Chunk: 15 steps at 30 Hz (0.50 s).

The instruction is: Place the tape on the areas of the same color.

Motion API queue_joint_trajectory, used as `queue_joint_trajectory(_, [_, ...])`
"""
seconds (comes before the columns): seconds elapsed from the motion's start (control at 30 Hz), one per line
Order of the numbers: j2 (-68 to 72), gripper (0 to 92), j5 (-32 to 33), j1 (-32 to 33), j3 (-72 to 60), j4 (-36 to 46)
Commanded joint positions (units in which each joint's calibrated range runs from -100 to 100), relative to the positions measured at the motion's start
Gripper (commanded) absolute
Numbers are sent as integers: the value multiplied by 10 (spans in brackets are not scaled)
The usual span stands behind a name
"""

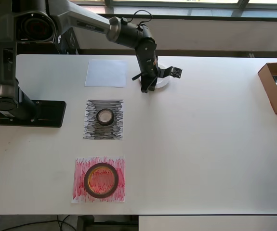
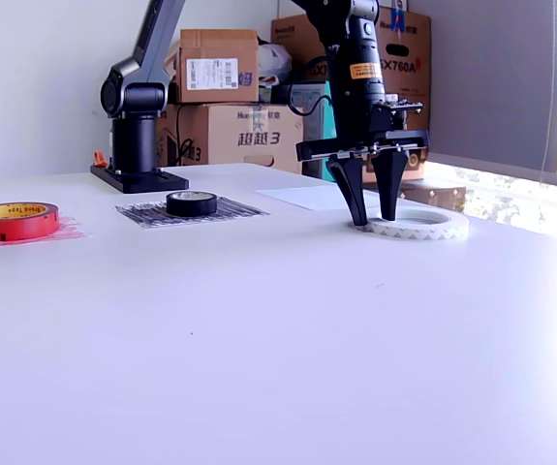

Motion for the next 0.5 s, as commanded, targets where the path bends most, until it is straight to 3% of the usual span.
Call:
queue_joint_trajectory(0.0, [-1,408,0,0,0,0])
queue_joint_trajectory(0.47, [-1,407,-4,12,0,0])
